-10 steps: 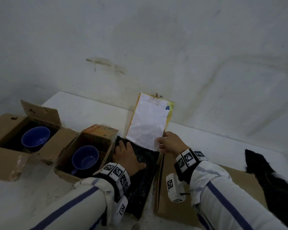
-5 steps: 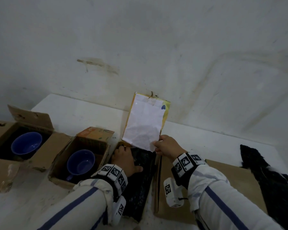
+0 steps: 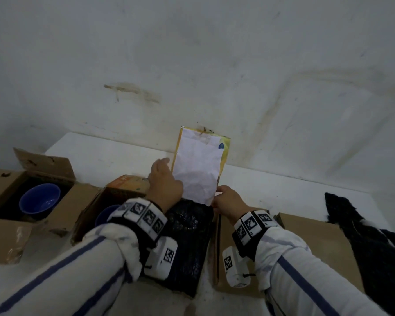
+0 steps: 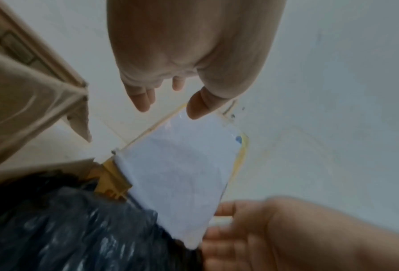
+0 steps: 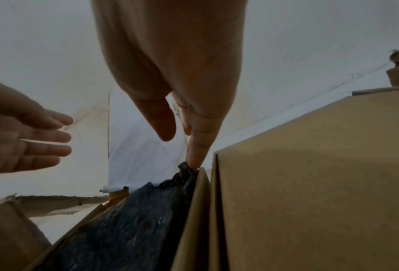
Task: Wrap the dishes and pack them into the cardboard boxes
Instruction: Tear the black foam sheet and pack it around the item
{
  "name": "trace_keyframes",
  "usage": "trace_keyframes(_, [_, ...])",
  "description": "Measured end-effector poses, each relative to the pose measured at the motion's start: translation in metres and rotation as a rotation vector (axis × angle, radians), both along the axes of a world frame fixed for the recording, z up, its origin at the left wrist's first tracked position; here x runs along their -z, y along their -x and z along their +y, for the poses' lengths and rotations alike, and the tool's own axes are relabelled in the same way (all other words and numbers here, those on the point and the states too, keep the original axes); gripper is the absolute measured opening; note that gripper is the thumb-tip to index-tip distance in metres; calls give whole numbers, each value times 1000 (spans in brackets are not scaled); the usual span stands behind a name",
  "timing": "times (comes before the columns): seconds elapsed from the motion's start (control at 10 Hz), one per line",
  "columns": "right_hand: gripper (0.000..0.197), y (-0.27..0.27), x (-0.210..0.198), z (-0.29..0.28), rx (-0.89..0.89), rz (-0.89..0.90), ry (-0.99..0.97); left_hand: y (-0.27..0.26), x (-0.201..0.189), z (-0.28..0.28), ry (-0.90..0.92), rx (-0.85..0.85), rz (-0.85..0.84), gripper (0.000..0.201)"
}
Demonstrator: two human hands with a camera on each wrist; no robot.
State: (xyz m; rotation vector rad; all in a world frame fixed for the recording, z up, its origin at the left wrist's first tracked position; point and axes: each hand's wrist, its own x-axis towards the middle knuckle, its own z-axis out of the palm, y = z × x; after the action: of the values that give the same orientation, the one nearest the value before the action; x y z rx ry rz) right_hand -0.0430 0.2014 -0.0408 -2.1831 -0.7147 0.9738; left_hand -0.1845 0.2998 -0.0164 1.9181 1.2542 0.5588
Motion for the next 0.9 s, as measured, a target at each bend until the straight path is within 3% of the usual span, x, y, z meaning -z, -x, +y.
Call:
trace_keyframes(0.1, [45, 4, 5, -1, 29, 6, -10, -4, -15, 25, 215, 46, -35, 80])
trace_keyframes(0.2, [52, 6, 8, -2, 66, 69, -33, -7, -17, 32, 568, 138, -152, 81])
trace_keyframes(0.3, [68, 2, 18, -5, 65, 63, -35, -12, -9, 33, 728, 191, -44, 74])
trace_keyframes(0.4, [65, -3, 20, -11, 2, 24, 16, -14, -7, 29, 461, 200, 138, 67])
trace_keyframes(0.5, [40, 6, -1, -26, -65, -111, 125, -17, 0, 30, 366, 189, 236, 71])
trace_keyframes(0.6, [31, 10, 0, -33, -212, -122, 257, -22, 12, 36, 425, 148, 271, 41])
trace_keyframes(0.8, [32, 20, 1, -29, -287, -189, 351, -28, 22, 38, 624, 122, 143, 14])
trace_keyframes(0.9, [32, 18, 9, -24, -381, -287, 416, -27, 22, 41, 698, 82, 56, 44])
